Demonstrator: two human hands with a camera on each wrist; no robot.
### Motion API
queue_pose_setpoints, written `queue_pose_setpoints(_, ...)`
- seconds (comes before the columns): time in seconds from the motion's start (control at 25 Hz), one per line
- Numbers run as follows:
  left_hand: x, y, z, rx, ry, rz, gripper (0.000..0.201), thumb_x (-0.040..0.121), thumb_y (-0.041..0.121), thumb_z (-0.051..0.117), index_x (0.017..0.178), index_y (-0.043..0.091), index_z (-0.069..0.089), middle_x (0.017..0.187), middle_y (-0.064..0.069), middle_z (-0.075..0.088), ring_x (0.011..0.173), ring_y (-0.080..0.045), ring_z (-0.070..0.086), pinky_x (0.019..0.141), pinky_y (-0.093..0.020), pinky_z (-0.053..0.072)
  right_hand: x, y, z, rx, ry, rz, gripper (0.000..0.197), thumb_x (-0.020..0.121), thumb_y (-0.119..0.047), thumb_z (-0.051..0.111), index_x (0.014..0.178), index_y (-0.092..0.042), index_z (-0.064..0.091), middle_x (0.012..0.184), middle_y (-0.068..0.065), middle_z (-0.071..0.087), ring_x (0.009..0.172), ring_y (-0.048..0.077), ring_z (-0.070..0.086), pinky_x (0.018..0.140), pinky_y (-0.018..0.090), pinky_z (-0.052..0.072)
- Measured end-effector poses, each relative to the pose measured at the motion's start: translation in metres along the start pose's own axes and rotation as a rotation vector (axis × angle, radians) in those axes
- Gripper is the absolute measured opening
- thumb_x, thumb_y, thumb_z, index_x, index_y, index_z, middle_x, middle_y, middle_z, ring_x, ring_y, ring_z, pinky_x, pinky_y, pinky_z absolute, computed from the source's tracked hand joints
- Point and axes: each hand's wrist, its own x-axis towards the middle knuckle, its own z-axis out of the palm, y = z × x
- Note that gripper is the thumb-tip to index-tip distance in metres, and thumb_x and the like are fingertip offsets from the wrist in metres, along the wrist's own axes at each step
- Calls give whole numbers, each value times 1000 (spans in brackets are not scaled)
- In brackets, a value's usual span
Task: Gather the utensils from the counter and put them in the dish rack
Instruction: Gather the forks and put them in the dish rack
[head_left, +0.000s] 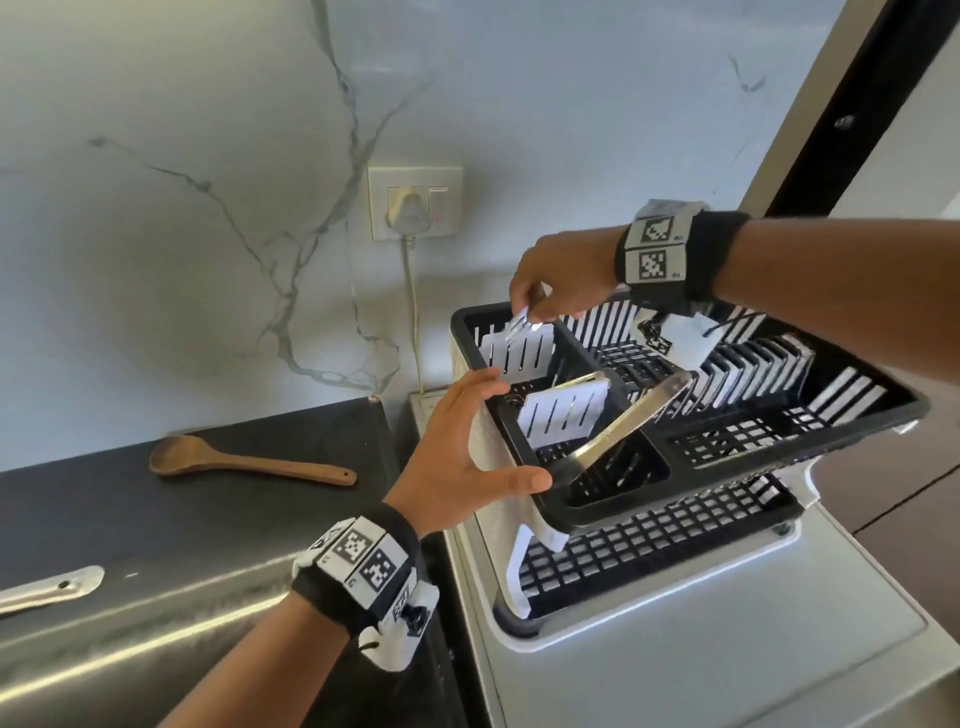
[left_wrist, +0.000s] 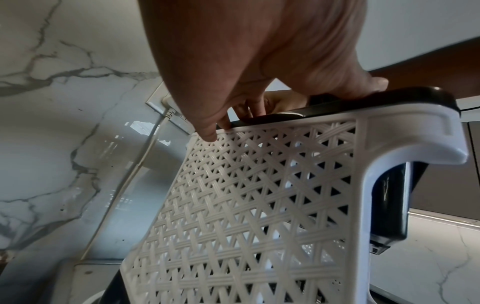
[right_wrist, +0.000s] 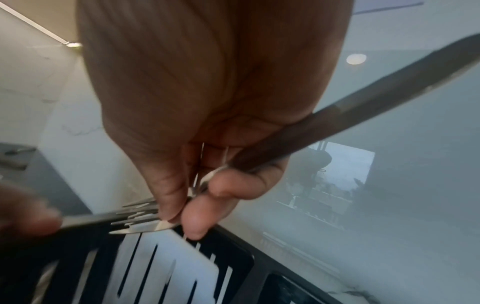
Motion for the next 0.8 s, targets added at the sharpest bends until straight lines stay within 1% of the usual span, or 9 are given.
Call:
queue_pose_setpoints(0.04, 0, -1, 0, -3, 0, 2, 94, 61, 65, 75, 141, 34, 38, 153, 21, 24, 144, 2, 19, 118, -30, 23, 5, 4, -4, 43, 48, 2, 18, 95, -24, 57, 107, -24, 70, 92, -6, 75, 57, -3, 67, 90, 31, 51)
queue_pose_setpoints(0.12, 0, -3, 0, -1, 5, 3, 94, 60, 64, 76, 140, 32, 41, 152, 23, 24, 144, 3, 19, 119, -33, 24, 20, 13, -10, 80, 110, 29, 17, 94, -24, 58, 104, -22, 71, 90, -4, 76, 58, 5, 70, 96, 34, 51)
queue_pose_setpoints(0.2, 1, -2, -1, 19, 5, -1, 94, 59, 65, 76, 140, 32, 41, 152, 22, 24, 143, 2, 19, 119, -35, 24, 33, 19, -6, 77, 34, 46, 14, 92, -25, 62, 101, -26, 73, 86, -7, 77, 62, 6, 72, 97, 35, 51)
queue_pose_setpoints(0.28, 1, -1, -2, 36, 2, -7, 94, 59, 66, 75, 140, 32, 41, 153, 21, 25, 143, 2, 18, 119, -35, 24, 46, 19, 5, 67, -68, 38, 12, 90, -26, 67, 97, -32, 75, 79, -10, 77, 61, 3, 72, 93, 34, 55)
queue_pose_setpoints(0.36, 1, 0, -3, 41, -4, -8, 94, 59, 67, 74, 140, 32, 41, 153, 21, 24, 143, 3, 17, 118, -33, 23, 59, 16, 15, 34, -100, 28, 14, 87, -27, 69, 95, -34, 77, 72, -14, 76, 62, 2, 71, 90, 33, 57)
queue_pose_setpoints(0.52, 1, -1, -2, 28, -12, -13, 97, 58, 70, 73, 141, 31, 41, 154, 21, 23, 144, 2, 16, 119, -34, 22, 72, 5, 27, -113, -165, 25, 19, 88, -23, 66, 102, -29, 78, 75, -15, 71, 72, 6, 66, 87, 34, 57)
queue_pose_setpoints(0.6, 2, -3, -1, 20, -17, -7, 101, 55, 78, 69, 141, 32, 40, 155, 21, 23, 144, 0, 17, 120, -37, 23, 75, 6, 30, -98, -166, 60, 21, 88, -19, 65, 104, -28, 77, 79, -11, 73, 75, 13, 69, 87, 37, 59)
queue_pose_setpoints(0.68, 3, -4, -1, 17, -20, -9, 101, 56, 80, 66, 140, 32, 40, 155, 21, 22, 145, -2, 17, 120, -40, 24, 73, 7, 30, -48, -157, 79, 22, 87, -18, 65, 101, -30, 77, 79, -10, 76, 75, 16, 73, 83, 38, 61)
queue_pose_setpoints(0.8, 2, -4, -1, 22, -23, 0, 95, 60, 71, 71, 140, 31, 41, 156, 19, 23, 146, -4, 17, 120, -45, 24, 55, 4, 21, -4, -92, 91, 27, 90, -14, 63, 105, -32, 77, 86, -14, 75, 70, 6, 70, 74, 24, 57)
